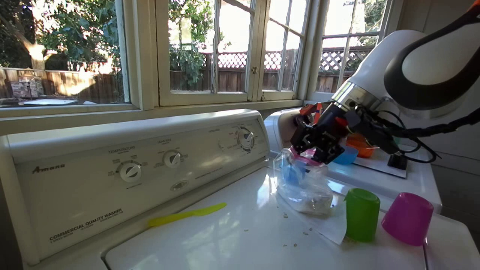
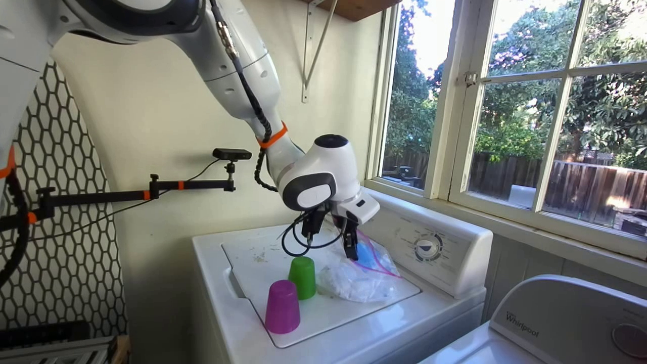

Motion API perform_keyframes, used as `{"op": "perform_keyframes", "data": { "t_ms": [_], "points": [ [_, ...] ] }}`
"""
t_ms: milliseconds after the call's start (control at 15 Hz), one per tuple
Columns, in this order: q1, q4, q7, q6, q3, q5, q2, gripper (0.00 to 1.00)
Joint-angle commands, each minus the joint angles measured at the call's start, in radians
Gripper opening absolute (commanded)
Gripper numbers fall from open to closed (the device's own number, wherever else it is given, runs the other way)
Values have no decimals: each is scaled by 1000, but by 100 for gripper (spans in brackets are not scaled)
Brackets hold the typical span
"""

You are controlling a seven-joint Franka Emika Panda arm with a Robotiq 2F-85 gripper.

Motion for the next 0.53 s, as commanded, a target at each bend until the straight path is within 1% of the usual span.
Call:
{"op": "perform_keyframes", "data": {
  "t_ms": [0, 267, 467],
  "points": [
    [-4, -61, -12, 2, 4, 28, -93, 34],
    [-17, -87, 0, -29, -11, 35, -159, 34],
    [-19, -100, 52, -54, -51, 27, -184, 34]
  ]
}}
